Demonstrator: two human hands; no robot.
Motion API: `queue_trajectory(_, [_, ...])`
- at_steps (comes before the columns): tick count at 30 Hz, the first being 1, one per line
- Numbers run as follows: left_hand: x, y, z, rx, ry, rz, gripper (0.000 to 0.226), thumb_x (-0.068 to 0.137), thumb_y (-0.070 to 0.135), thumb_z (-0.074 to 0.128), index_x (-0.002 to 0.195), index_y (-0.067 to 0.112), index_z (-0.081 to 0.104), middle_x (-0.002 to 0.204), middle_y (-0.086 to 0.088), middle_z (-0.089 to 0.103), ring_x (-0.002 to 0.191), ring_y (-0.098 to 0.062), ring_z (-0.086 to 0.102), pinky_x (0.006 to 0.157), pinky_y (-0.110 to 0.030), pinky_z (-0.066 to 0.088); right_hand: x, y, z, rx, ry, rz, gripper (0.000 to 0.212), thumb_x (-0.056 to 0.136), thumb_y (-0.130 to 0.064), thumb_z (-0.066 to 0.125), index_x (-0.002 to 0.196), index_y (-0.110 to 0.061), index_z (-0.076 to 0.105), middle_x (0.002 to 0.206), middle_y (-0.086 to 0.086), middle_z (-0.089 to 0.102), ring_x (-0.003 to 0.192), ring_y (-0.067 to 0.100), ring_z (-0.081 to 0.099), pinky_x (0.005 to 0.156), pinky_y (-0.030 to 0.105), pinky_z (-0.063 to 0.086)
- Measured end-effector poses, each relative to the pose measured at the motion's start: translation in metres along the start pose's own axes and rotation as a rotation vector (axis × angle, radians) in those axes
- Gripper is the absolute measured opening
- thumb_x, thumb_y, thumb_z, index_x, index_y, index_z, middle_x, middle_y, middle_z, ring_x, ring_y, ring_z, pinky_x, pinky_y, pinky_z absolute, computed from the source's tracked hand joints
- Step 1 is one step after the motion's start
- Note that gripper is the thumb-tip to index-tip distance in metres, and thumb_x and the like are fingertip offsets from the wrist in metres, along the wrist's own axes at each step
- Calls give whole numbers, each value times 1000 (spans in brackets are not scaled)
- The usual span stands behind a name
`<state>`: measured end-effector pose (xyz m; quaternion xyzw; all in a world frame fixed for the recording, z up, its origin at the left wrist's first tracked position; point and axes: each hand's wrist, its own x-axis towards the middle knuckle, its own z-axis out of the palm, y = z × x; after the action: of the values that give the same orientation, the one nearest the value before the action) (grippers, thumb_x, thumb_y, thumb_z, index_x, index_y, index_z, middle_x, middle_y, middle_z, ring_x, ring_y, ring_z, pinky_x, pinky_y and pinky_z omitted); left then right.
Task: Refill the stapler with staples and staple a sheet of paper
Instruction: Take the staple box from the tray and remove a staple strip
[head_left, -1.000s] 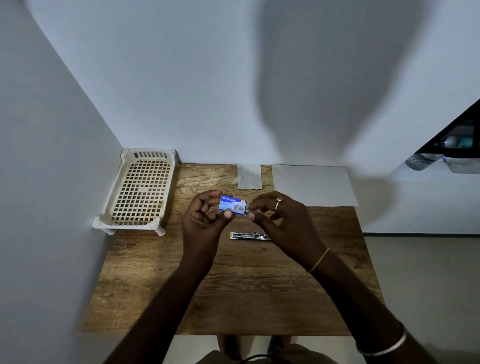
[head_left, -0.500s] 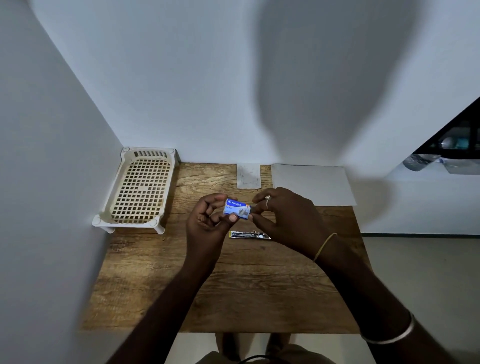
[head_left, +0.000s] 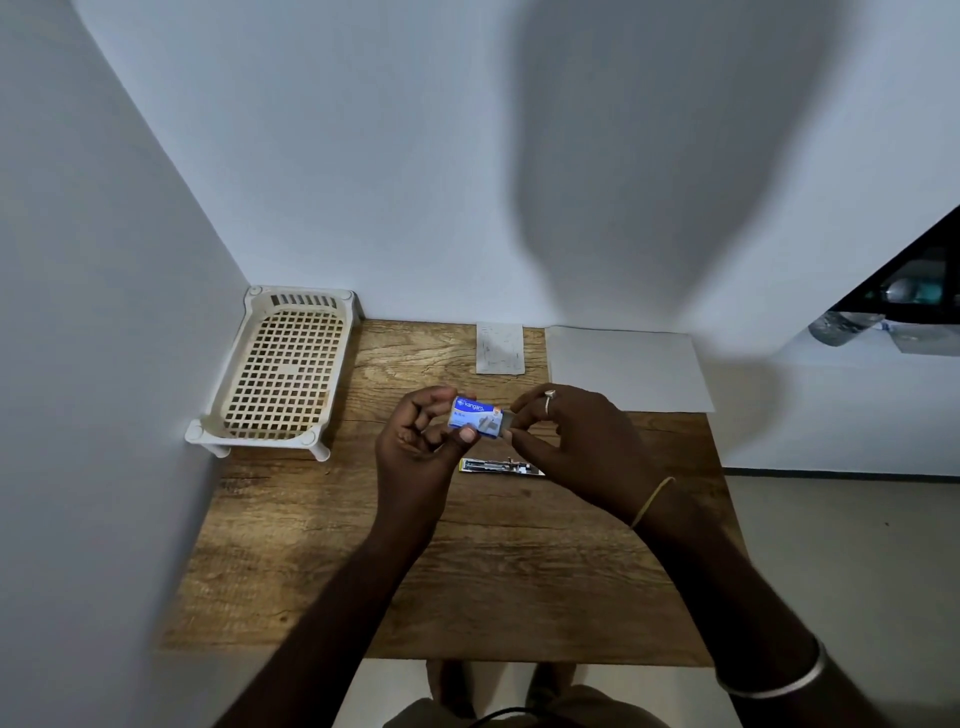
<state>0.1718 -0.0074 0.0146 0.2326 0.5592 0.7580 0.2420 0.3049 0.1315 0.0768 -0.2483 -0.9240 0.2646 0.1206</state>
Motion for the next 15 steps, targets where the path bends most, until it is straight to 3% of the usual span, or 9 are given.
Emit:
queue_trajectory(5, [0, -1, 0, -13, -16, -4, 39, 82, -4, 77, 116, 11, 64, 104, -8, 76, 98, -25, 73, 86, -38, 59, 6, 6, -5, 107, -79, 45, 12, 90, -40, 68, 95, -30, 73, 98, -15, 71, 93, 2, 64, 77, 36, 56])
queue_trajectory(15, [1, -1, 1, -49, -9, -18, 39, 81, -2, 77, 115, 12, 64, 105, -11, 75, 98, -29, 73, 86, -36, 58, 11, -6, -21, -185, -129, -121, 13, 90, -32, 67, 100, -35, 75, 120, -15, 67, 109, 10, 61, 78, 32, 54])
